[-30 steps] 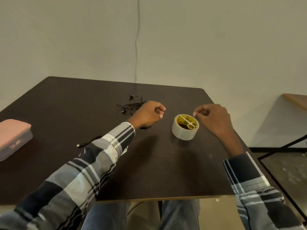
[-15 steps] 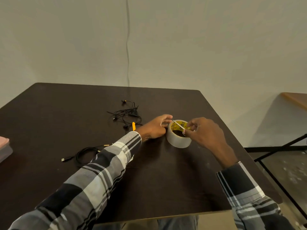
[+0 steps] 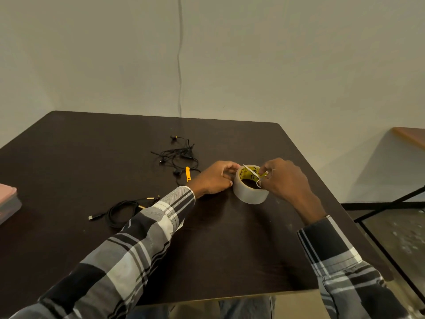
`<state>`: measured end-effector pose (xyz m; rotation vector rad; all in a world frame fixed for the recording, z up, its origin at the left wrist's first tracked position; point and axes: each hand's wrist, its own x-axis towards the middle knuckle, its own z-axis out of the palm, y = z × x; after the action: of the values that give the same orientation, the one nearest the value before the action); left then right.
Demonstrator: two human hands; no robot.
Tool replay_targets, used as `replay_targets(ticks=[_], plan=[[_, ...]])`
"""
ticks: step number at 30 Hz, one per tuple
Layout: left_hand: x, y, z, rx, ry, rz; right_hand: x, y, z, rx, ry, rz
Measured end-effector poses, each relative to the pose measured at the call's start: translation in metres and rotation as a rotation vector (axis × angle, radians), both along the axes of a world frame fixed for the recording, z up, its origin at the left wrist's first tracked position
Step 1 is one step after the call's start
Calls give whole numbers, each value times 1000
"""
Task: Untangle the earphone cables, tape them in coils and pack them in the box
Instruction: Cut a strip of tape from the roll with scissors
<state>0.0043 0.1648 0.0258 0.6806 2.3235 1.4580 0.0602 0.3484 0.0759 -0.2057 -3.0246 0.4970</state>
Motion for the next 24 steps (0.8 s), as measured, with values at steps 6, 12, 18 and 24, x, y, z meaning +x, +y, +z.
replay_targets(ticks=[6,12,18,24], plan=[[1,-6,-1,-28,68,75,6,8,-9,-140,139,-77],[1,-9,2,-108,22,79,14,16,-10,-311,195,-6],[1,-5,1,-220,78,51,17,10,-14,-256,-39,128],[8,-1,-6,-218,221,178,19,8,-18,-237,5,160]])
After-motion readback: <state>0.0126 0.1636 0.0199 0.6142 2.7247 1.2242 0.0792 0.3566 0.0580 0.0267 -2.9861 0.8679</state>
